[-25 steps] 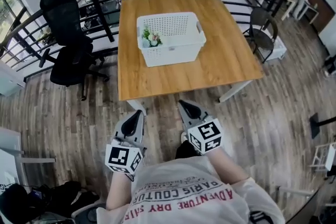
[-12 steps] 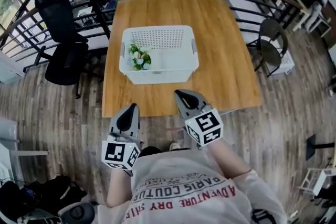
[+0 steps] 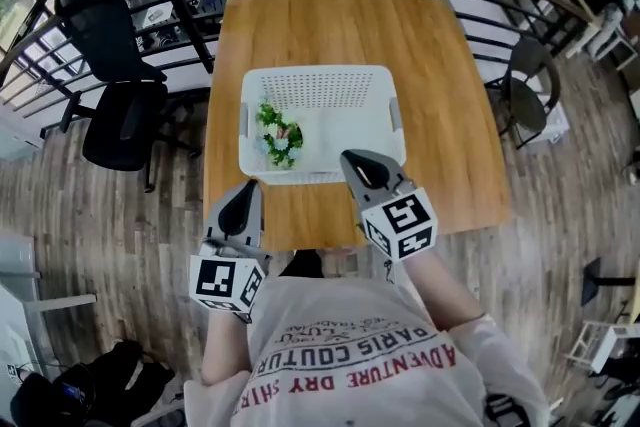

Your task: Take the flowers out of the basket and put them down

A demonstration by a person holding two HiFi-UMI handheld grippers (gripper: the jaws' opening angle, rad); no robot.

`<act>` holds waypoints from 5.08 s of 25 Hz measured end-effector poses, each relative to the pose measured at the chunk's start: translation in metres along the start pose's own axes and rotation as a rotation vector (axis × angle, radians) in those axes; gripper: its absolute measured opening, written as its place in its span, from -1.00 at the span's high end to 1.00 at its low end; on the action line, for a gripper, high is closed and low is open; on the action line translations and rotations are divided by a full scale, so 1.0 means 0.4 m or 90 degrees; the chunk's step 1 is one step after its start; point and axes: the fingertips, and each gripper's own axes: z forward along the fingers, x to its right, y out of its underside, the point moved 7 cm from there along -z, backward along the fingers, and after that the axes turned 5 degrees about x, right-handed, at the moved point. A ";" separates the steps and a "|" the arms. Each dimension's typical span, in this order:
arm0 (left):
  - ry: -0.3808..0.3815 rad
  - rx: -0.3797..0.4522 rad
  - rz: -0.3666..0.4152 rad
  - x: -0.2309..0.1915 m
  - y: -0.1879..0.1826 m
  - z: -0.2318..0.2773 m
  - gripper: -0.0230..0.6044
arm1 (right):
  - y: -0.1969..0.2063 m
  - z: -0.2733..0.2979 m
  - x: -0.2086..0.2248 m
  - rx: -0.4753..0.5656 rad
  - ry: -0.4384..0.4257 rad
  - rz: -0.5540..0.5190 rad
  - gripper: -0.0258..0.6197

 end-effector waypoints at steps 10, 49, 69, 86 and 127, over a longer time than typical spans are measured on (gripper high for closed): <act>0.021 -0.004 -0.004 -0.184 -0.016 0.173 0.84 | -0.007 0.244 0.115 -0.162 0.005 0.005 0.83; -0.031 -0.066 -0.072 -0.385 0.168 0.278 0.84 | 0.405 0.631 0.148 -0.570 -0.065 0.236 0.60; -0.042 -0.050 -0.008 -0.140 0.071 0.297 0.84 | 0.204 0.463 0.230 -0.468 -0.123 0.085 0.65; 0.010 0.019 0.038 0.386 0.002 0.470 0.84 | -0.063 0.027 0.535 -0.236 -0.170 0.075 0.69; 0.015 -0.099 -0.011 0.637 0.202 0.514 0.84 | 0.579 -0.136 0.872 -0.455 0.019 0.309 0.63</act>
